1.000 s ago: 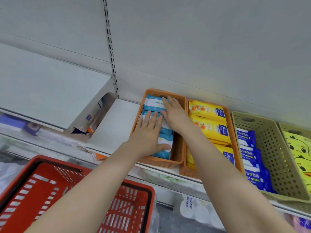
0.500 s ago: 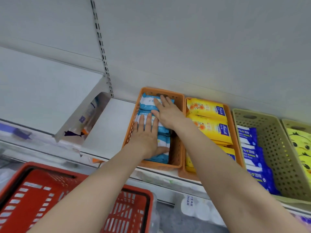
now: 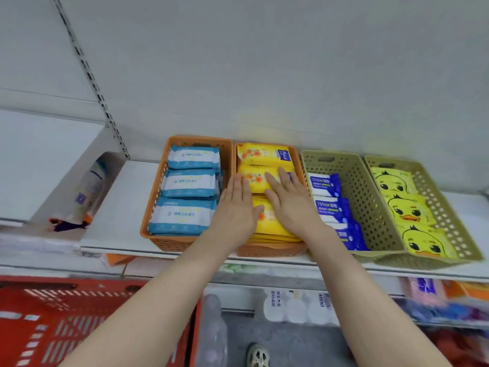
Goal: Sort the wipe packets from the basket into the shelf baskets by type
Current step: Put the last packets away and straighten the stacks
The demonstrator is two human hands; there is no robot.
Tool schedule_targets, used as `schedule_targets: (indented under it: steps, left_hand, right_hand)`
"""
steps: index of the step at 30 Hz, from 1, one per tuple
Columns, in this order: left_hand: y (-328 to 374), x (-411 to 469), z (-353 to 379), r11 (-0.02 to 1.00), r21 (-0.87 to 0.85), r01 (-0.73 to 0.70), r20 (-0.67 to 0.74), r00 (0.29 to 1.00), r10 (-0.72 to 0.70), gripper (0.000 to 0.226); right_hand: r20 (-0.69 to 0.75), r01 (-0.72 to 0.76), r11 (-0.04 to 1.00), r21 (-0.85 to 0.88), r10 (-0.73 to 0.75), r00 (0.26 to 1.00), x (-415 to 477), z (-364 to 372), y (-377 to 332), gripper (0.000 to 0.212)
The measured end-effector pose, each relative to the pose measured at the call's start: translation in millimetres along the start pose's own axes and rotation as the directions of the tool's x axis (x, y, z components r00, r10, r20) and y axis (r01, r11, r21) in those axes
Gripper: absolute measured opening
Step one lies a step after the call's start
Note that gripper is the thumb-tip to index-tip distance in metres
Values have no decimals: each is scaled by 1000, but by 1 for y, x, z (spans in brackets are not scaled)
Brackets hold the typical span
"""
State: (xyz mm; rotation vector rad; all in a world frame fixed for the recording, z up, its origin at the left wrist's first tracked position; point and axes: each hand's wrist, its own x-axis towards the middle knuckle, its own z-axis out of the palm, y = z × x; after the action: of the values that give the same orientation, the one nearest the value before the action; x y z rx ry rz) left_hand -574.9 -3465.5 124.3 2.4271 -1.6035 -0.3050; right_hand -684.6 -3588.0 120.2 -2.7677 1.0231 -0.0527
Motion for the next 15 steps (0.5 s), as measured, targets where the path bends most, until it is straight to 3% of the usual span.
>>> schedule_targets:
  steps: [2, 6, 8, 10, 12, 13, 15]
  left_hand:
    - [-2, 4, 14, 997, 76, 8, -37, 999, -5, 73]
    - [-5, 5, 23, 986, 166, 13, 22, 1000, -17, 78]
    - [0, 4, 11, 986, 156, 49, 38, 998, -56, 71]
    - [10, 10, 2, 988, 127, 85, -57, 995, -78, 69]
    - [31, 18, -3, 994, 75, 83, -162, 984, -70, 79]
    - [40, 24, 0, 996, 58, 74, -166, 984, -63, 85]
    - [57, 30, 7, 987, 52, 150, -36, 988, -148, 103]
  right_hand:
    - [6, 9, 1000, 9, -9, 1000, 4, 5, 2, 53]
    - [47, 14, 1000, 26, -15, 999, 5, 8, 1, 54]
    - [79, 53, 998, 20, -55, 995, 8, -2, 4, 54]
    - [-21, 96, 995, 20, -95, 995, 27, -16, 14, 52]
    - [-111, 139, 989, 40, -134, 985, 56, -29, 25, 50]
    - [-89, 168, 985, 48, -163, 983, 72, -31, 29, 51]
    - [37, 220, 975, 24, -221, 975, 93, -25, 32, 52]
